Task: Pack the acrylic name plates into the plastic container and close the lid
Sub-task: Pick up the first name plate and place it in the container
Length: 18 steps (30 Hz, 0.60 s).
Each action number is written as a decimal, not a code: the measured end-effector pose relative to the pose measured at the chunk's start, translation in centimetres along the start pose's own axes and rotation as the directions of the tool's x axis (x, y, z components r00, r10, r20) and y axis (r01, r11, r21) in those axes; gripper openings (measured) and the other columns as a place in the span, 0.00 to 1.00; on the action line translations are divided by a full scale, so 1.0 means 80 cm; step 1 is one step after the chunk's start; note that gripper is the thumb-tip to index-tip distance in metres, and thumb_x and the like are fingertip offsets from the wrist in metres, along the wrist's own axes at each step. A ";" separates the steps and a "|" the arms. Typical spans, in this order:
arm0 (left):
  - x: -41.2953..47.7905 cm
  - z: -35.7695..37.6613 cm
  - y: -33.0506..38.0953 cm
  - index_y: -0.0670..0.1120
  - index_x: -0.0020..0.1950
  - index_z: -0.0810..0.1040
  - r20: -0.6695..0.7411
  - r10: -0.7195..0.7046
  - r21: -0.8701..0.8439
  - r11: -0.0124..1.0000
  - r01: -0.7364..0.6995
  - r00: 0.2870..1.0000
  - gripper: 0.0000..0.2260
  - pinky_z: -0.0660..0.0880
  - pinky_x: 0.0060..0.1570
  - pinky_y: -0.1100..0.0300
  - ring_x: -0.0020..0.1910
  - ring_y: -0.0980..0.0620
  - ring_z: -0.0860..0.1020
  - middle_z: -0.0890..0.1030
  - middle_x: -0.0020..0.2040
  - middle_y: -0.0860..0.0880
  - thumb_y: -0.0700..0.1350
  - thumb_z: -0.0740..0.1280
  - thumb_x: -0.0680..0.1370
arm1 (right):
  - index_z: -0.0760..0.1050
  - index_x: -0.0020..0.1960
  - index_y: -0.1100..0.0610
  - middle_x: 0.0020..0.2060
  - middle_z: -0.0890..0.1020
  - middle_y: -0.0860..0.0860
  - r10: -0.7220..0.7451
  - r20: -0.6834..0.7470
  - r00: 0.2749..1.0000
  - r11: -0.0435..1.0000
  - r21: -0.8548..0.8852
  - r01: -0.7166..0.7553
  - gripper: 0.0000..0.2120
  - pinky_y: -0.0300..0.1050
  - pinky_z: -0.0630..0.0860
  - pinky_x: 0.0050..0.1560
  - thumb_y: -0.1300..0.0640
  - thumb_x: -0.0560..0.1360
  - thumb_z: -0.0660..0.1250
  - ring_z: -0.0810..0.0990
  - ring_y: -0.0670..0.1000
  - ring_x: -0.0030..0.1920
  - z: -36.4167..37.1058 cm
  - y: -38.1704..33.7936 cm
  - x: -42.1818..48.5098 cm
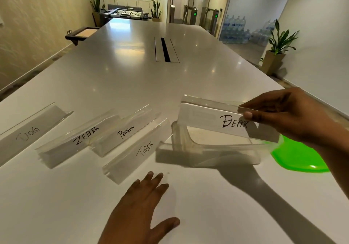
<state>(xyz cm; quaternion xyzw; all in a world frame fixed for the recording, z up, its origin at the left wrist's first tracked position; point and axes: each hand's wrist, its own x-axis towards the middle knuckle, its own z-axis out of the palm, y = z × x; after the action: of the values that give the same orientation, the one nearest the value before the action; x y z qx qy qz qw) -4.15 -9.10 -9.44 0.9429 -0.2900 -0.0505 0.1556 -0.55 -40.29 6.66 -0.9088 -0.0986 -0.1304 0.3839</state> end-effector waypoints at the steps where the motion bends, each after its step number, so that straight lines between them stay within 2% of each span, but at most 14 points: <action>1: 0.000 -0.002 0.001 0.54 0.62 0.81 0.034 0.003 0.030 1.000 -0.004 0.999 0.38 0.79 0.54 0.51 0.65 0.50 0.77 0.77 0.67 0.53 0.73 0.41 0.75 | 0.85 0.46 0.51 0.36 0.87 0.41 0.017 0.001 1.000 1.000 0.001 -0.017 0.13 0.36 0.79 0.40 0.48 0.63 0.74 0.85 0.44 0.38 -0.001 0.006 0.004; 2: 0.000 -0.004 0.002 0.52 0.57 0.84 0.035 -0.006 0.060 0.998 0.004 0.999 0.37 0.81 0.47 0.49 0.59 0.49 0.81 0.82 0.62 0.52 0.70 0.41 0.76 | 0.85 0.45 0.49 0.36 0.87 0.41 0.029 0.003 1.000 1.000 -0.005 -0.029 0.12 0.34 0.79 0.40 0.48 0.63 0.73 0.85 0.42 0.38 -0.002 0.011 0.008; 3: 0.001 -0.005 0.002 0.52 0.55 0.85 0.027 -0.010 0.080 0.997 0.008 1.000 0.36 0.82 0.45 0.49 0.57 0.49 0.82 0.83 0.59 0.51 0.69 0.41 0.77 | 0.84 0.45 0.48 0.35 0.86 0.39 0.034 0.009 0.999 0.999 -0.027 -0.033 0.11 0.31 0.79 0.38 0.47 0.63 0.73 0.84 0.40 0.37 -0.002 0.017 0.012; 5: 0.002 -0.008 0.000 0.52 0.56 0.84 0.068 -0.018 0.102 0.995 0.011 0.998 0.37 0.81 0.48 0.49 0.58 0.49 0.82 0.82 0.61 0.51 0.70 0.41 0.77 | 0.83 0.43 0.45 0.34 0.85 0.35 0.041 0.018 0.999 0.996 -0.084 -0.039 0.10 0.26 0.74 0.33 0.46 0.63 0.73 0.82 0.36 0.34 -0.001 0.028 0.018; 6: 0.003 -0.010 0.000 0.52 0.60 0.82 0.107 -0.034 0.096 0.995 0.023 0.994 0.39 0.78 0.55 0.49 0.63 0.48 0.79 0.79 0.66 0.50 0.72 0.39 0.75 | 0.83 0.43 0.44 0.33 0.84 0.34 0.053 0.017 0.998 0.994 -0.098 -0.051 0.09 0.25 0.72 0.32 0.45 0.63 0.73 0.82 0.35 0.34 -0.001 0.034 0.021; 7: 0.006 -0.008 0.000 0.53 0.68 0.76 0.107 -0.028 0.100 0.995 0.017 0.994 0.43 0.70 0.66 0.50 0.71 0.48 0.70 0.69 0.73 0.51 0.75 0.36 0.71 | 0.83 0.42 0.43 0.33 0.84 0.33 0.069 0.014 0.997 0.991 -0.113 -0.067 0.08 0.25 0.72 0.32 0.45 0.63 0.73 0.82 0.34 0.34 -0.001 0.040 0.024; 8: 0.009 -0.004 -0.001 0.55 0.75 0.66 0.109 -0.031 0.087 0.996 0.022 0.994 0.48 0.56 0.74 0.52 0.78 0.49 0.57 0.55 0.78 0.54 0.77 0.32 0.65 | 0.82 0.41 0.42 0.33 0.83 0.32 0.084 0.012 0.996 0.988 -0.134 -0.082 0.07 0.25 0.72 0.31 0.45 0.63 0.73 0.82 0.34 0.35 -0.001 0.047 0.027; 9: 0.010 -0.002 -0.001 0.57 0.78 0.56 0.157 -0.066 0.041 0.997 0.060 0.985 0.52 0.43 0.75 0.55 0.79 0.52 0.45 0.43 0.77 0.58 0.78 0.29 0.60 | 0.82 0.40 0.41 0.33 0.83 0.30 0.095 0.012 0.995 0.984 -0.155 -0.092 0.05 0.25 0.72 0.31 0.45 0.64 0.73 0.82 0.34 0.36 -0.001 0.053 0.029; 10: 0.010 0.002 -0.001 0.59 0.78 0.51 0.184 -0.078 0.035 0.997 0.073 0.980 0.54 0.37 0.74 0.57 0.78 0.54 0.40 0.36 0.74 0.60 0.78 0.28 0.57 | 0.82 0.40 0.41 0.33 0.82 0.29 0.101 0.010 0.995 0.980 -0.171 -0.098 0.05 0.26 0.72 0.30 0.45 0.65 0.73 0.81 0.34 0.37 -0.002 0.059 0.031; 14: 0.014 0.005 -0.004 0.61 0.78 0.47 0.222 -0.075 0.087 0.995 0.057 0.972 0.56 0.35 0.72 0.60 0.78 0.55 0.36 0.29 0.70 0.59 0.78 0.26 0.52 | 0.82 0.40 0.42 0.30 0.83 0.33 0.112 -0.002 0.994 0.971 -0.211 -0.110 0.05 0.24 0.70 0.29 0.50 0.68 0.76 0.80 0.32 0.35 -0.003 0.077 0.039; 18: 0.020 0.011 -0.007 0.60 0.79 0.49 0.224 -0.087 0.081 0.994 0.071 0.971 0.58 0.32 0.69 0.61 0.78 0.55 0.37 0.30 0.70 0.58 0.79 0.26 0.51 | 0.82 0.41 0.43 0.35 0.83 0.38 0.112 0.035 0.993 0.958 -0.268 -0.098 0.07 0.24 0.70 0.30 0.54 0.69 0.76 0.79 0.30 0.34 0.001 0.087 0.045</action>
<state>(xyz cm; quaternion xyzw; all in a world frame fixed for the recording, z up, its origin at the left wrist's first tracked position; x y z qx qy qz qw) -2.73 -9.80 -10.43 0.9469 -0.2697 -0.1534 0.0848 4.82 -44.72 3.09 -0.9590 -0.0414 -0.0992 0.2623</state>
